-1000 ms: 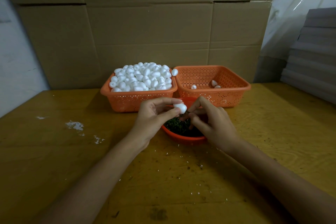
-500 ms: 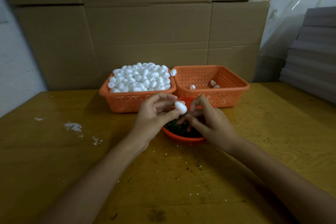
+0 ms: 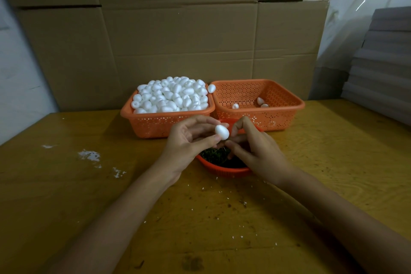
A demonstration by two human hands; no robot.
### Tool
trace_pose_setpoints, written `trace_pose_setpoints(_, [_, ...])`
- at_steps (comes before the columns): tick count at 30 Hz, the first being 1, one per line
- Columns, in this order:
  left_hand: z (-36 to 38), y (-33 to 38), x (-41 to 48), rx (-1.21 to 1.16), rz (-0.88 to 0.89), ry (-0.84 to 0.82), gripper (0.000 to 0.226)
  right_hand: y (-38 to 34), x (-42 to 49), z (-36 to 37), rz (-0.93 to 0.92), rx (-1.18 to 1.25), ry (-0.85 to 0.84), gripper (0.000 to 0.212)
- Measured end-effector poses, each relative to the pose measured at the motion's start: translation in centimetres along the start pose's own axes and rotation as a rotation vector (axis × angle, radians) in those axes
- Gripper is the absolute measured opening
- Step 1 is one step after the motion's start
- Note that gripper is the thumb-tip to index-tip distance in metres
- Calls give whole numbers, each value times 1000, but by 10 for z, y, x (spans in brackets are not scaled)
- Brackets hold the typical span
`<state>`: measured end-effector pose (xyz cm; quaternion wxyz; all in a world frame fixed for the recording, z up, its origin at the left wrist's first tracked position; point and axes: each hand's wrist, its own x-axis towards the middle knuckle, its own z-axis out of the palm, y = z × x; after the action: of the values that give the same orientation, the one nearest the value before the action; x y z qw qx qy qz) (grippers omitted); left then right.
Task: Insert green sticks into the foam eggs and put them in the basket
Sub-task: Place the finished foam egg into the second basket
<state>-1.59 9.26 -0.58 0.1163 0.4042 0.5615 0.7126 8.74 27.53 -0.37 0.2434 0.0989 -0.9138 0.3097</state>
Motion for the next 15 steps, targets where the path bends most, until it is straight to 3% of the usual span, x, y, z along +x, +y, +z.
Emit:
trace_pose_setpoints(8, [0, 4, -2, 17, 6, -49, 25, -3, 0, 0, -10, 1, 18, 22])
trace_pose_setpoints(15, [5, 5, -2, 21, -6, 14, 29, 3, 0, 1, -25, -25, 4, 20])
